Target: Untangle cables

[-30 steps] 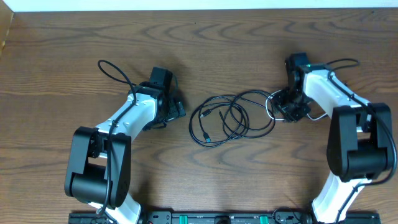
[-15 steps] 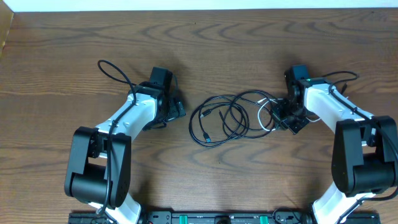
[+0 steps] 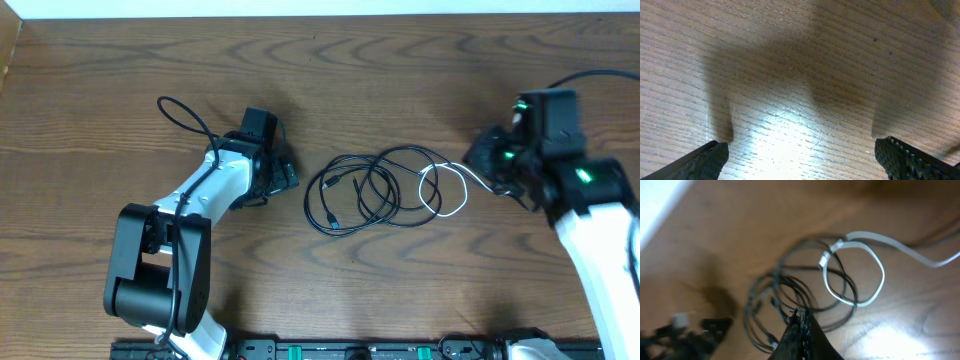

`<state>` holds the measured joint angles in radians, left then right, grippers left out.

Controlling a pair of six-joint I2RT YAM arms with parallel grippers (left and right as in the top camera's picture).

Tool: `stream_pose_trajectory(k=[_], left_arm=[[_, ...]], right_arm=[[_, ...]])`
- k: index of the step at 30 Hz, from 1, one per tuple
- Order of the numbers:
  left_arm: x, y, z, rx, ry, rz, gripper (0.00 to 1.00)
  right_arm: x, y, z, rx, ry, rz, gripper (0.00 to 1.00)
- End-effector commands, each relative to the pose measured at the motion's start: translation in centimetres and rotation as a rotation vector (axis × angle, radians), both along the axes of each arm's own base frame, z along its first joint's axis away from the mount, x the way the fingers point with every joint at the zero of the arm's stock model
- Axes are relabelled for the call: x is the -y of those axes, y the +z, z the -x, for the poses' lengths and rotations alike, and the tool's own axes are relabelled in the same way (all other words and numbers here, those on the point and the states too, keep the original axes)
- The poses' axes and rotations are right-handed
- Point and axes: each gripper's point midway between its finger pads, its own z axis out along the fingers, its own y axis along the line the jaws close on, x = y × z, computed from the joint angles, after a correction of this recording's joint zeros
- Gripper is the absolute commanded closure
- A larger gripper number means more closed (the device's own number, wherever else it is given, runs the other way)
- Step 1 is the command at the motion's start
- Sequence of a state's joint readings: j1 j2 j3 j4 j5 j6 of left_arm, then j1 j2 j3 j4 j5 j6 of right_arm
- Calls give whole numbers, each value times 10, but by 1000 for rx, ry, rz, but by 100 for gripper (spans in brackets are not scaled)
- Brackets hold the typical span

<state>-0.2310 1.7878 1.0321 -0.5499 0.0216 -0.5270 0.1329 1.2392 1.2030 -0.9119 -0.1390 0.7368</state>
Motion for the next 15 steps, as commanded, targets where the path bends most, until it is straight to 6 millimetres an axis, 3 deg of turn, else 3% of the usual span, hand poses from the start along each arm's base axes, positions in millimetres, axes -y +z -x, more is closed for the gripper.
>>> stream_pose_trajectory(k=[1,5,6,7,8,11,15], left_arm=[[1,3,-5,10,1,-1,0],[1,3,-5,10,1,0,0],[1,3,-5,10,0,0,0],[1,3,-5,10,1,0,0],[1,3,-5,10,1,0,0],[1,3,-5,10,1,0,0],[1,3,-5,10,0,0,0]], right_arm=[[26,3,4,25,-55,125,97],[35,-14,2,-14,-44,204,70],[35,-23,0,-39,-13,228,52],[36,-29,-1,-57,-4,240,40],[36,-48,-2,-127,-8,244,27],[39,-73,-4,-223,-71,234,23],[54,-96,-7,-293,-184,313,30]])
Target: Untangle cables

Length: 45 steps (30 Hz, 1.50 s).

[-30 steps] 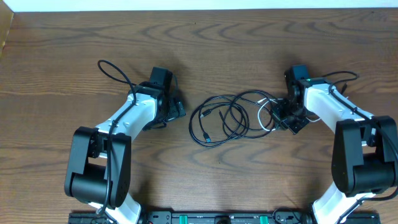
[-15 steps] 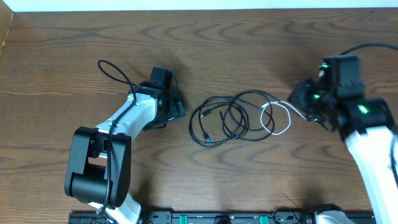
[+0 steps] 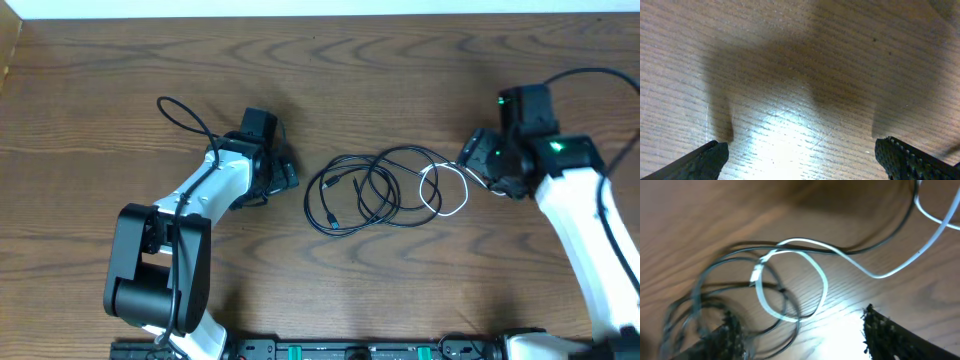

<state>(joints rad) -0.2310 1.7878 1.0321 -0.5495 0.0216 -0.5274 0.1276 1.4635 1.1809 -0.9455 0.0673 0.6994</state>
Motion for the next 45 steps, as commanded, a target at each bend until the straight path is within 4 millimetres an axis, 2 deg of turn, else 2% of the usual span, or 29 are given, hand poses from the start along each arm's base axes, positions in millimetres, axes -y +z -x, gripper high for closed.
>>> stream_pose_trajectory(k=[1,8,11,15,21,27,33,38,40,43,45], left_arm=[[1,3,-5,10,0,0,0],[1,3,-5,10,0,0,0],[1,3,-5,10,0,0,0],[1,3,-5,10,0,0,0],[1,3,-5,10,0,0,0],[1,3,-5,10,0,0,0],[1,3,-5,10,0,0,0],[1,3,-5,10,0,0,0],[1,3,-5,10,0,0,0],[1,3,-5,10,0,0,0],[1,3,-5,10,0,0,0]], right_arm=[[20,-19,0,-45,-123,111,32],[34,-44,-3,-98,-205,222,32],[39,-61,-5,-137,-215,233,36],[40,-79,-13,-157,-199,243,48],[40,-102,-13,-211,-195,249,49],[49,-107,-10,-233,-218,251,48],[70,-115,1,-265,-277,247,48],[71,-127,8,-278,-298,188,50],[70,-130,7,-270,-299,180,54],[70,-130,1,-247,-301,175,66],[69,-130,-2,-232,-301,170,91]])
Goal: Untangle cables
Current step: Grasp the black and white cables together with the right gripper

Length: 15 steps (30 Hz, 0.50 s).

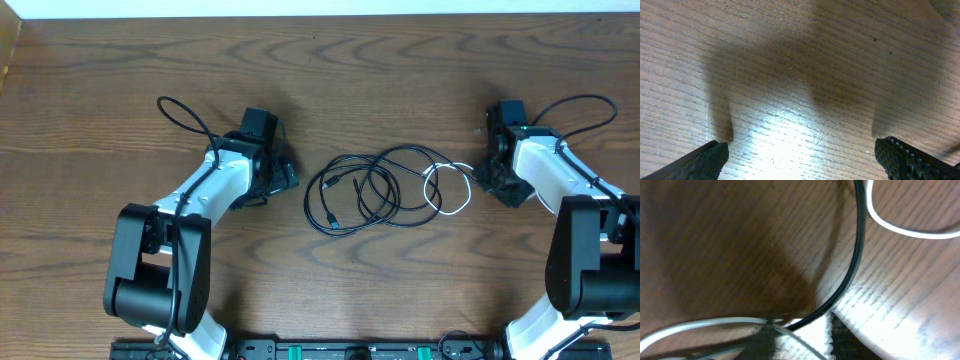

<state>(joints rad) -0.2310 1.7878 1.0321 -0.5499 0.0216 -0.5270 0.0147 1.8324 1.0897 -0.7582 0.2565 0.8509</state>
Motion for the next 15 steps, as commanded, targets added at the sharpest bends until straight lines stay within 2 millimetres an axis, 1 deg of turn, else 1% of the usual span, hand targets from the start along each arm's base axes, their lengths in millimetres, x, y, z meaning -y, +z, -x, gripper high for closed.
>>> stream_pose_trajectory(k=[1,5,7,8,9,11,12,13,14,15], left_arm=[[1,3,-5,10,1,0,0],[1,3,-5,10,1,0,0],[1,3,-5,10,1,0,0],[1,3,-5,10,1,0,0],[1,3,-5,10,1,0,0],[1,3,-5,10,1,0,0],[1,3,-5,10,1,0,0],[1,3,-5,10,1,0,0],[1,3,-5,10,1,0,0],[1,3,-5,10,1,0,0]], right_arm=[[0,-3,-3,14,-3,-1,99],[0,3,-13,44,2,-3,99],[-6,13,-24,72,48,-33,99],[-12,27,-37,108,100,-61,99],[-14,33,-42,124,115,-68,99],[-15,59,-58,182,151,-69,99],[-7,93,-73,243,166,-30,99],[2,113,-79,276,156,2,99],[11,127,-82,300,143,31,99],[24,147,-86,329,126,71,99]])
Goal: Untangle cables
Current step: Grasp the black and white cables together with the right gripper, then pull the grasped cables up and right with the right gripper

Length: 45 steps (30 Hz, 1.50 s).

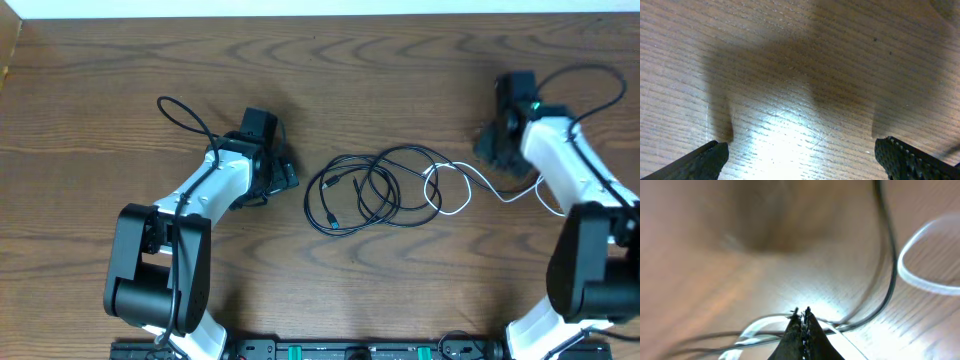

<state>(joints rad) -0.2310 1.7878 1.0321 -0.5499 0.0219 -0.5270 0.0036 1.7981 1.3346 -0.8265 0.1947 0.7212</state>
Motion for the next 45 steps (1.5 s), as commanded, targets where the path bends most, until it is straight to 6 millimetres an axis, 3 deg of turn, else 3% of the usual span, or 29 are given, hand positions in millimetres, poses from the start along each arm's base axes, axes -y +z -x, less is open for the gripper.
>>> stream_pose_trajectory(k=[1,5,7,8,11,14,17,18,20,21,25,32,37,41,43,45], left_arm=[[1,3,-5,10,1,-1,0],[1,3,-5,10,1,-1,0],[1,3,-5,10,1,-1,0],[1,3,-5,10,1,-1,0],[1,3,-5,10,1,-1,0],[1,3,-5,10,1,-1,0],[1,3,-5,10,1,-1,0],[1,3,-5,10,1,-1,0],[1,3,-5,10,1,-1,0],[1,3,-5,10,1,-1,0],[1,3,-5,10,1,-1,0],[1,3,-5,10,1,-1,0],[1,3,-5,10,1,-1,0],[1,3,-5,10,1,-1,0],[1,3,-5,10,1,-1,0],[1,3,-5,10,0,-1,0]], right_arm=[[45,91,-22,182,-28,134,99],[102,145,-18,240,-90,221,99],[109,151,-10,236,-97,151,99],[95,141,1,198,-50,-3,95],[72,121,21,98,-21,-120,65],[57,108,41,-10,-7,-129,49],[42,97,55,-89,-16,-116,41],[36,92,57,-106,-6,-114,34],[24,79,61,-138,18,-111,11],[18,69,64,-158,21,-112,9],[0,19,80,-229,39,-121,10],[-13,-29,92,-243,106,-94,14],[-8,-54,77,-148,158,-48,36],[-9,-68,73,-102,202,-41,41],[-11,-75,75,-90,204,-43,54],[-11,-79,75,-81,205,-42,58]])
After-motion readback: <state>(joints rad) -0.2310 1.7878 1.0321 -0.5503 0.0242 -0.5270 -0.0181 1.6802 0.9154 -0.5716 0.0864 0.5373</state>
